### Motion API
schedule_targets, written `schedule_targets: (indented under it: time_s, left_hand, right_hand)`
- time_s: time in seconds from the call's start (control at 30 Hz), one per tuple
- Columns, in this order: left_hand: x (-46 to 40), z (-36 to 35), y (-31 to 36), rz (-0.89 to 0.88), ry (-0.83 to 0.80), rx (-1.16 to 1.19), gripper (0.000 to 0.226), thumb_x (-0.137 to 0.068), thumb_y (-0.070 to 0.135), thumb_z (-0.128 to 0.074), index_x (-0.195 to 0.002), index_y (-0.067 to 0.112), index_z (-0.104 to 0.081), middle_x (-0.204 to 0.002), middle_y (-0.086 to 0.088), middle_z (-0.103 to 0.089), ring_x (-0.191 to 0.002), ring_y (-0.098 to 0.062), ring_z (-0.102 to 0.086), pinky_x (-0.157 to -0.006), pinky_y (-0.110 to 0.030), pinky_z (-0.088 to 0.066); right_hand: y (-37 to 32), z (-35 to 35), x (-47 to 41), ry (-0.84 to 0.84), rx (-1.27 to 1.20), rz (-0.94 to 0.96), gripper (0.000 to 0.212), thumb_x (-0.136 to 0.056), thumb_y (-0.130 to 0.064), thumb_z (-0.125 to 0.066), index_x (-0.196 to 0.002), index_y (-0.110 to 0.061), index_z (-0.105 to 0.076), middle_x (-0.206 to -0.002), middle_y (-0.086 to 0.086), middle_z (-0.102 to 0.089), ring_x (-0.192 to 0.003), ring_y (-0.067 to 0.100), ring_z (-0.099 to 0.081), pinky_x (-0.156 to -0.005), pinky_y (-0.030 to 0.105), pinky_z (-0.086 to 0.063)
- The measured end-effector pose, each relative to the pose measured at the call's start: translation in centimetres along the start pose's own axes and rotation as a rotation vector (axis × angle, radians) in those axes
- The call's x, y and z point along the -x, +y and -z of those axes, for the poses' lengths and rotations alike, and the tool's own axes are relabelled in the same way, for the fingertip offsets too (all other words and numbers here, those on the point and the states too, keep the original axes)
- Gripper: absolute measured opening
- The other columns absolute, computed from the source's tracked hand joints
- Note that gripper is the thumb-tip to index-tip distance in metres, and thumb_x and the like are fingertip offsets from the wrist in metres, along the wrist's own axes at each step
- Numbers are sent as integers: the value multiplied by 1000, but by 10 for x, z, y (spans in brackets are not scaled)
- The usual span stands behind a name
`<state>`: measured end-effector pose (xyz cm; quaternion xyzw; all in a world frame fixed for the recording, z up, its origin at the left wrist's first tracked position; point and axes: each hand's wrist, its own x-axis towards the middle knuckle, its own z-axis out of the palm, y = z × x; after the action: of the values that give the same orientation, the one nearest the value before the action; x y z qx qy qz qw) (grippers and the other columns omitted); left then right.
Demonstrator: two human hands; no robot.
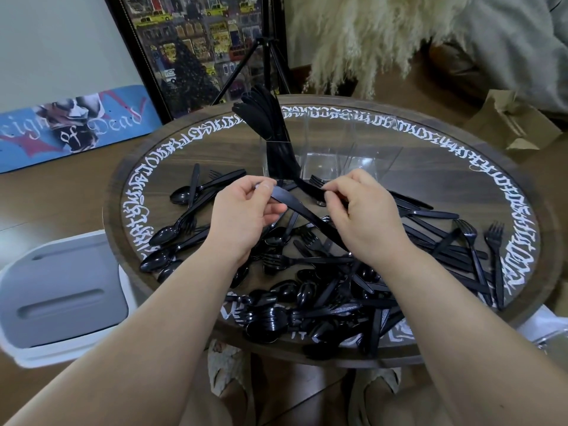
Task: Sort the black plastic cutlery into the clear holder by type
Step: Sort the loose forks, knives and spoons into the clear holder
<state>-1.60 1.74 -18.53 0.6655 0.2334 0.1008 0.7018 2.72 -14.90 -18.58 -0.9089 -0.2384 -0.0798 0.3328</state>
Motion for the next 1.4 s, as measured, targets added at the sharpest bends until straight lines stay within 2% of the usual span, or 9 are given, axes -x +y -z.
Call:
schedule_targets:
  time_s: [0.2, 0.37, 0.53, 0.73, 0.9, 1.0, 1.13, 1.27, 1.4]
  left_hand:
    - [6, -5, 4, 13, -34, 42, 14, -96, 17, -54, -86, 15, -63, -70, 2, -68, -61, -9, -66, -60, -20, -54]
    - [7, -3, 7, 50, -50, 152, 24, -100, 19, -45, -86, 13, -63, -67, -1, -67, -61, -11, -65, -58, -20, -52]
    - [9, -2, 8, 88, -64, 239, 43, -103, 37, -32, -98, 8, -64, -78, -10, -69, -69, -17, -69, -65, -25, -56]
    - [6, -2, 3, 2, -51, 70, 22, -102, 14, -41, -91, 16, -60, -83, -3, -67, -64, -6, -64, -63, -21, -51]
    - [3, 0, 4, -31, -2, 86, 23, -102, 16, -40, -87, 17, -57, -81, -3, -67, -65, -7, -61, -61, -21, -51]
    - [4, 0, 5, -47, -29, 96, 15, -100, 15, -45, -90, 15, -56, -85, -4, -66, -68, -8, -63, -63, -21, -52]
    - [5, 5, 15, -31, -60, 148, 13, -99, 11, -47, -92, 15, -57, -86, -2, -65, -68, -6, -62, -62, -19, -51]
    - [-6, 20, 44, -159, 28, 43, 16, -98, 11, -47, -90, 17, -59, -76, 3, -66, -67, -7, -61, -64, -23, -51]
    - [-25, 34, 83, -376, 104, -148, 15, -98, 13, -45, -90, 19, -56, -76, 5, -64, -69, -6, -61, -69, -26, -52]
  right_hand:
    - [-10, -22, 5, 120, 56, 184, 30, -90, -32, -46, -97, -15, -69, -84, 0, -63, -68, 23, -63, -57, 39, -54]
    - [-9, -30, 5, 118, -111, 256, 32, -92, -26, -49, -112, -13, -70, -93, 3, -69, -81, 21, -67, -69, 40, -56]
    - [-7, -34, 7, 125, -139, 239, 28, -92, -16, -54, -115, -12, -70, -94, 3, -66, -81, 19, -64, -72, 36, -56]
    - [-5, -32, 7, 135, -86, 215, 27, -87, -18, -60, -111, -11, -71, -84, 1, -67, -73, 19, -64, -67, 34, -56]
    - [-3, -29, 7, 51, -128, 104, 28, -92, -13, -56, -117, -14, -69, -88, 3, -71, -82, 20, -65, -78, 30, -51]
    - [-6, -28, 5, 70, -174, 80, 27, -91, -9, -58, -115, -15, -70, -86, 2, -70, -79, 15, -64, -76, 18, -46]
    - [-18, -22, 0, 78, -227, 58, 25, -91, -11, -62, -112, -17, -71, -95, -2, -72, -88, 10, -66, -85, 24, -51]
    - [-35, -6, -19, -1, -196, 37, 25, -93, -16, -60, -116, -17, -69, -109, -3, -71, -101, 10, -63, -95, 30, -49]
    - [-49, 9, -58, -84, 52, 51, 30, -97, -22, -50, -125, -21, -63, -119, -3, -67, -113, 17, -57, -97, 33, -45]
